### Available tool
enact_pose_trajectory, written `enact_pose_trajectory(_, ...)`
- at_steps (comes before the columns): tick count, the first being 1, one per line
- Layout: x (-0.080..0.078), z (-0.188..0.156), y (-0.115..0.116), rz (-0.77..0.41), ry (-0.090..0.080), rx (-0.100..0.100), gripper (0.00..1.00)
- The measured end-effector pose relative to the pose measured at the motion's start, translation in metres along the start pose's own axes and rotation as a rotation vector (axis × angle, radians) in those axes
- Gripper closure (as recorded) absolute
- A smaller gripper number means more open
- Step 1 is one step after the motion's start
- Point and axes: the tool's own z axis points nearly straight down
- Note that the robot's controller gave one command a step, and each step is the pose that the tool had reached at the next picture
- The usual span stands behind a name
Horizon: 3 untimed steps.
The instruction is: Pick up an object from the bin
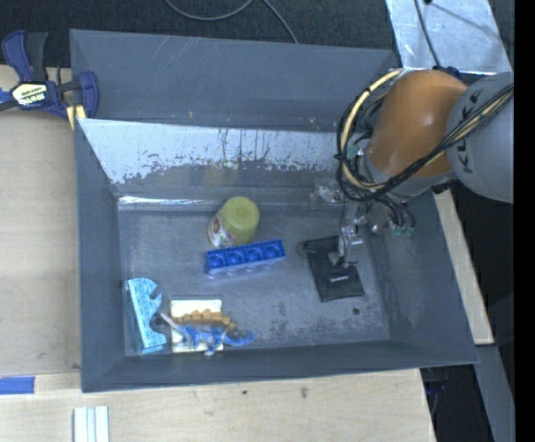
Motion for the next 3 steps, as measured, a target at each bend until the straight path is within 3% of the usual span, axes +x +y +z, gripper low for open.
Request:
enact_pose_trajectory(1, -0.002, 0.011, 0.009, 0.131, 0.001, -0.001, 0.0)
enact_pose_trajectory(2, -0.005, 0.014, 0.038, 0.352, 0.001, 0.001, 0.0)
enact_pose_trajectory(3, -0.008, 0.003, 0.056, 0.348, -0.002, -0.002, 0.0)
